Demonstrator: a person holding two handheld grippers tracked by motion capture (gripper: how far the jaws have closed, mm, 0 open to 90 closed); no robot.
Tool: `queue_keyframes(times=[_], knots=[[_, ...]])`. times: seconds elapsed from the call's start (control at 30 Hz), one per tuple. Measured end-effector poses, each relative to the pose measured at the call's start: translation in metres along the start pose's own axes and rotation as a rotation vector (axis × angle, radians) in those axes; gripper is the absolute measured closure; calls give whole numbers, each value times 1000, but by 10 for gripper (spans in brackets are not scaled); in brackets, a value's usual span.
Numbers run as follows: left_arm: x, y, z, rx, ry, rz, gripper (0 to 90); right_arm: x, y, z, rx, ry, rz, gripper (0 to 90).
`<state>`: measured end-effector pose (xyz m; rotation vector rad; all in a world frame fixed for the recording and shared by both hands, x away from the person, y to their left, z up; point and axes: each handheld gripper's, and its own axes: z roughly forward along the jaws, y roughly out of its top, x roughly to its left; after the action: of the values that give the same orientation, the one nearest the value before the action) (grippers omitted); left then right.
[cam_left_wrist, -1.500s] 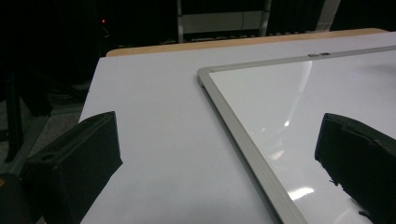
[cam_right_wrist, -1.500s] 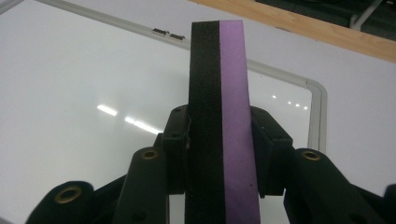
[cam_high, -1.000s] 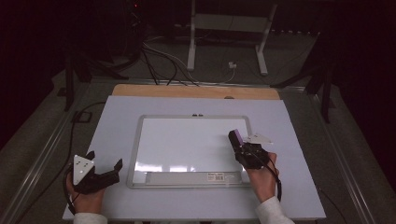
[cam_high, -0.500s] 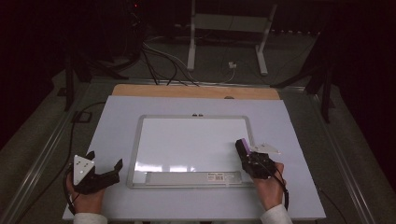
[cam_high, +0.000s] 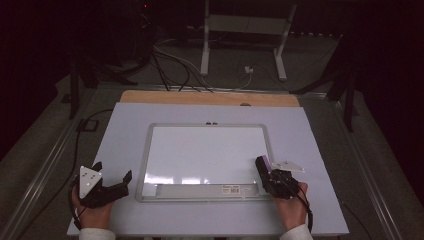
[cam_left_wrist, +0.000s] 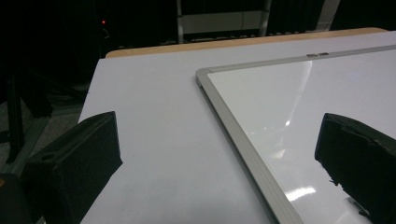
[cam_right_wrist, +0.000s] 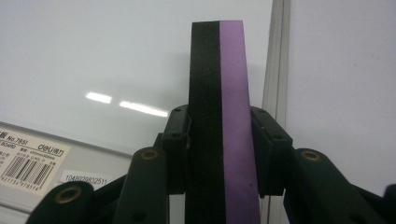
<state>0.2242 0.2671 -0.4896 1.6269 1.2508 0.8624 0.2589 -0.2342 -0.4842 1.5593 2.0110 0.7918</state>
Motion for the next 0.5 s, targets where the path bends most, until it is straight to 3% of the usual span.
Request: queue_keyframes(times=[0.5], knots=[[0,0,0,2,-2,-1,10,-1,-16,-8,38,14,30,569]])
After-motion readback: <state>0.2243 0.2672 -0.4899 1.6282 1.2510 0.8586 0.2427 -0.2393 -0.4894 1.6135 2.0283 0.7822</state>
